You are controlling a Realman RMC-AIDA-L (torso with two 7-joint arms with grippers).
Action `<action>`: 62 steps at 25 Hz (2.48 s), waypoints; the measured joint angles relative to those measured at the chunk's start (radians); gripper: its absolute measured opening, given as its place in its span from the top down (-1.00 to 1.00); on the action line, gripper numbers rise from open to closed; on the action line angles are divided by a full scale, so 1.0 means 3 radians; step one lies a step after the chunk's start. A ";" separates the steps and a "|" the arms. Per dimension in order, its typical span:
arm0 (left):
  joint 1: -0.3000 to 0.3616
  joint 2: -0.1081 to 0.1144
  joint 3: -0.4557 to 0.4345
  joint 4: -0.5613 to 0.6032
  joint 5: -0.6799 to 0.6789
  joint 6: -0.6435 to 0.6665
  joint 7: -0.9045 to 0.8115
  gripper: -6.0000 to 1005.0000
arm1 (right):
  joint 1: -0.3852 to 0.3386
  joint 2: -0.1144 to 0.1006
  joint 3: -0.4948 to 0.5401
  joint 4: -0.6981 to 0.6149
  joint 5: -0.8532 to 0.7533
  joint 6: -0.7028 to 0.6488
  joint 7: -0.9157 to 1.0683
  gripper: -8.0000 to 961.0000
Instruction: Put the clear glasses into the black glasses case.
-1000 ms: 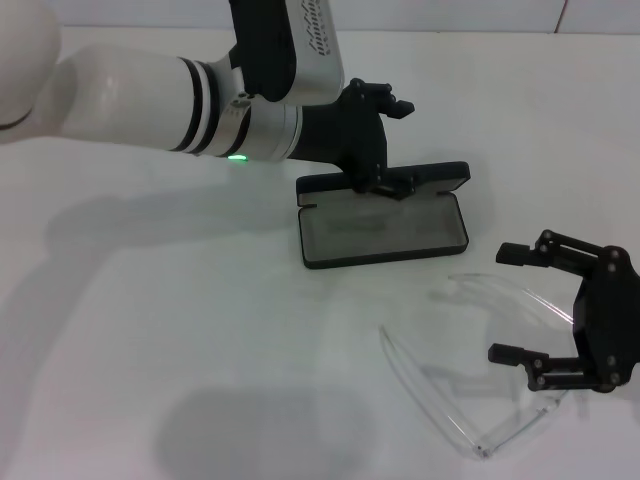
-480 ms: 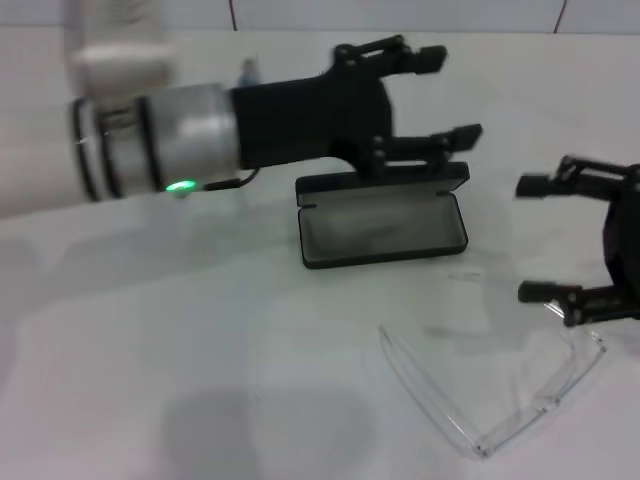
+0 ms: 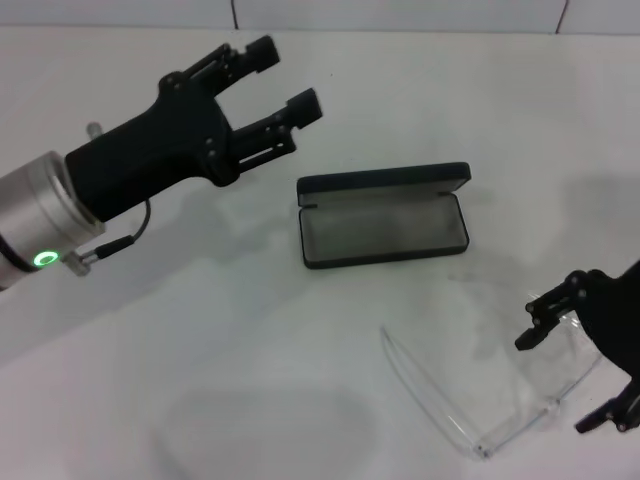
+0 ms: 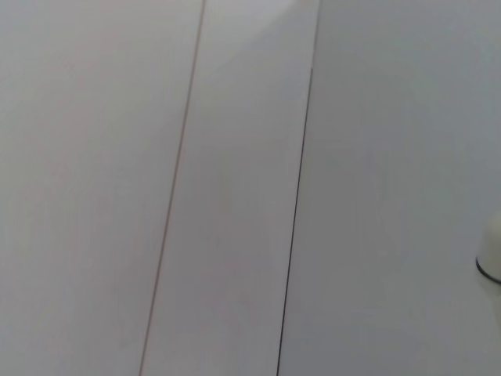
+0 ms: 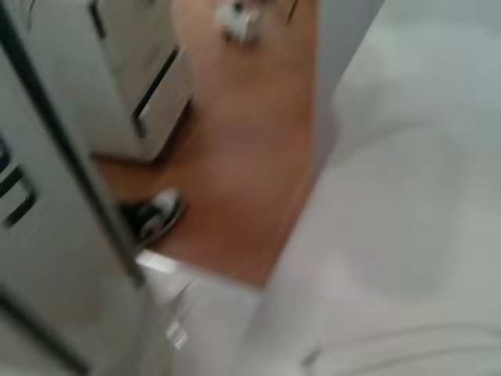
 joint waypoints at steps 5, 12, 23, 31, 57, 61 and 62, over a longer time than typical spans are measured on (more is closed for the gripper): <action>0.0005 -0.0009 -0.0015 -0.0087 -0.0006 0.0026 0.0061 -0.63 | 0.0174 0.0130 -0.0170 -0.0209 -0.0458 -0.0193 0.0141 -0.70; -0.0007 -0.0009 -0.0018 -0.0247 -0.0013 0.0029 0.0084 -0.63 | 0.0207 0.0138 -0.0605 -0.0261 -0.0586 -0.0002 0.0216 -0.69; -0.0137 -0.0007 -0.0010 -0.0505 0.0001 -0.0011 0.0286 -0.63 | 0.0122 0.0163 -0.1309 -0.0235 -0.0603 0.0534 0.0298 -0.43; -0.0127 0.0003 -0.0007 -0.0506 0.0009 -0.0015 0.0350 -0.64 | 0.0135 0.0169 -0.1649 -0.0216 -0.0606 0.0798 0.0515 -0.07; -0.0141 0.0012 -0.0017 -0.0461 0.0096 0.0014 0.0222 -0.64 | 0.0143 0.0140 -0.1226 -0.0155 -0.0604 0.0719 0.0611 0.64; -0.0157 0.0016 -0.0015 -0.0430 0.0096 0.0017 0.0185 -0.64 | 0.0098 0.0139 -0.1062 -0.0180 -0.0592 0.0657 0.0537 0.70; -0.0170 0.0023 -0.0009 -0.0428 0.0096 0.0020 0.0137 -0.65 | 0.0004 0.0142 -0.0775 -0.0254 -0.0554 0.0563 0.0405 0.70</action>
